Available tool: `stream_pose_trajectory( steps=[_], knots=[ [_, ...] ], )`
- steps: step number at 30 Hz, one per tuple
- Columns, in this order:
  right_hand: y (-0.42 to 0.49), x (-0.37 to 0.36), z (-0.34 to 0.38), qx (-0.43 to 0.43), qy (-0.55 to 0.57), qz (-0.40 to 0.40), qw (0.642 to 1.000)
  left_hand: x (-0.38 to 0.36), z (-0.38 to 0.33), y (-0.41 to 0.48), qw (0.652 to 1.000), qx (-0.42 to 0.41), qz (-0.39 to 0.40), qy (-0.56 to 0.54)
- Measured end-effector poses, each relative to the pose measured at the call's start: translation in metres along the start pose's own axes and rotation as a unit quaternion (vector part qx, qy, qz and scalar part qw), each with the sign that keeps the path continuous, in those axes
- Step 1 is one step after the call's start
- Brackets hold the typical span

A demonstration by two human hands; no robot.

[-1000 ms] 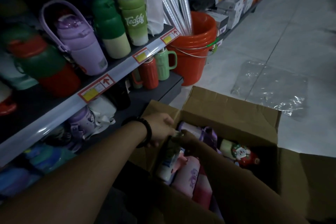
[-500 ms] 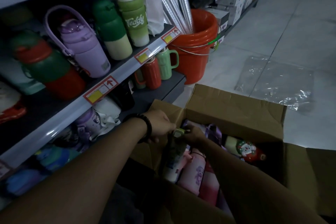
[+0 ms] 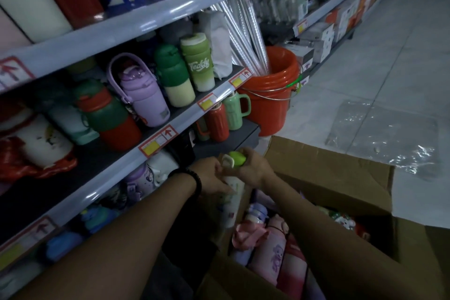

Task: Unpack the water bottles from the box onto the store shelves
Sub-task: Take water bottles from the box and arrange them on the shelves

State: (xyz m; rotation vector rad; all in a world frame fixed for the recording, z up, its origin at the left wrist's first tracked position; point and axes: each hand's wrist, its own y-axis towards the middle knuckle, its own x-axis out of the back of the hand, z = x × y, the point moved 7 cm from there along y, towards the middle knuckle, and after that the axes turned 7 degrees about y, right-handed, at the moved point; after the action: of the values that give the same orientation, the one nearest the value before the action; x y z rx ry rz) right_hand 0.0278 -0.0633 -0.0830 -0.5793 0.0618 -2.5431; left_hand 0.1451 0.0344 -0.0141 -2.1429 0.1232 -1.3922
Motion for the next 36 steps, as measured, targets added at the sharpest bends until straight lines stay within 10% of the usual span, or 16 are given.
stream_pose_trajectory(
  steps=[13, 18, 21, 25, 36],
  knots=[
    [-0.030, 0.035, 0.135, 0.071, 0.167, -0.161, 0.970, 0.060, -0.003, -0.041, 0.877, -0.018, -0.478, -0.041],
    [-0.030, 0.018, 0.171, 0.178, 0.135, -0.158, 0.962, 0.077, 0.010, -0.058, 0.896, -0.047, -0.418, -0.142],
    [-0.032, 0.003, 0.190, 0.213, 0.172, -0.084, 0.958, 0.105, 0.034, -0.072, 0.783, -0.100, -0.419, -0.448],
    [-0.044, -0.010, 0.211, 0.249, 0.178, -0.027, 0.952, 0.123, 0.093, -0.082, 0.797, 0.053, -0.565, -0.204],
    [-0.045, -0.038, 0.198, 0.175, 0.283, 0.034, 0.942, 0.138, 0.161, -0.152, 0.649, 0.089, -0.654, -0.378]
  ],
)
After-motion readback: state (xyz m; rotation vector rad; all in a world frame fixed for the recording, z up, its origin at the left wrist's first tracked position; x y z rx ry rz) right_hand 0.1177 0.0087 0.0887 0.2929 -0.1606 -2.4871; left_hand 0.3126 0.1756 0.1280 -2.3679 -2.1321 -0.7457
